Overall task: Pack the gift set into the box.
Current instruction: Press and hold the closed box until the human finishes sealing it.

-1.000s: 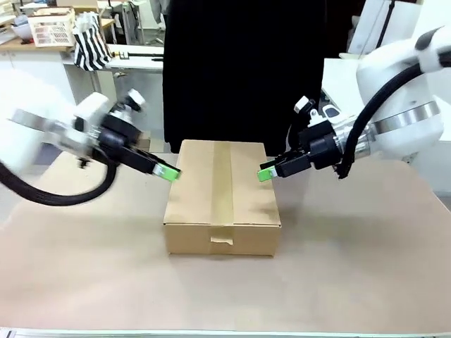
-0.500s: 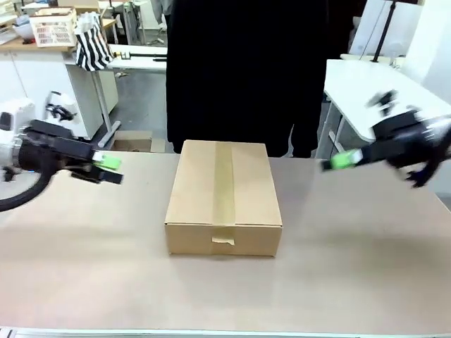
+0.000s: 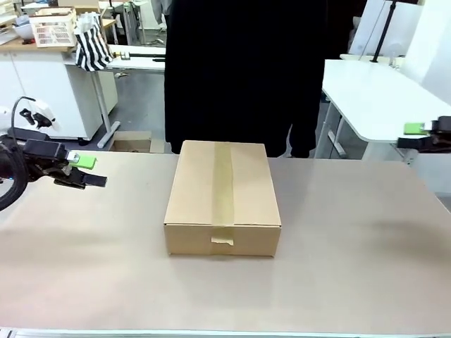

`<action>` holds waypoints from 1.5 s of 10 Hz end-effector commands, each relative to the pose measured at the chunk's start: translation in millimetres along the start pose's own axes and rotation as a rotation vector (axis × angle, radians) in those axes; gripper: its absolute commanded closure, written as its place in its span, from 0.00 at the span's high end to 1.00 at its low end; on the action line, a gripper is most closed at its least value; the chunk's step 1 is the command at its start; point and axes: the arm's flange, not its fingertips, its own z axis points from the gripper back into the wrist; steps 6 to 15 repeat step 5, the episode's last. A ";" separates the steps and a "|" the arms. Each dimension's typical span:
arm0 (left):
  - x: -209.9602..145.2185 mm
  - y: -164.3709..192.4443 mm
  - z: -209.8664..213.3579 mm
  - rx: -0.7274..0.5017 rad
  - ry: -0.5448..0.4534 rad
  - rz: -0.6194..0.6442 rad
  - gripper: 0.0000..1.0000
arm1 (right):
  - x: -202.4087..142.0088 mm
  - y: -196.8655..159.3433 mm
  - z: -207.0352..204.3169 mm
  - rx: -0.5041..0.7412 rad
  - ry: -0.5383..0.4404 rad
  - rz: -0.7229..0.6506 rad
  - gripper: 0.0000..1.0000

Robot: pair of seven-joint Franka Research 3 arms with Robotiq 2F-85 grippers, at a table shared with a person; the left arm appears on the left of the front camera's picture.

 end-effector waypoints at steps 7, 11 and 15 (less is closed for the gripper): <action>5.1 -3.0 -6.6 0.028 0.004 0.013 1.00 | -1.1 15.1 -22.6 0.084 0.066 0.029 1.00; 5.1 -3.0 -6.6 0.028 0.004 0.013 1.00 | -1.1 15.1 -22.6 0.084 0.066 0.029 1.00; 5.1 -3.0 -6.6 0.028 0.004 0.013 1.00 | -1.1 15.1 -22.6 0.084 0.066 0.029 1.00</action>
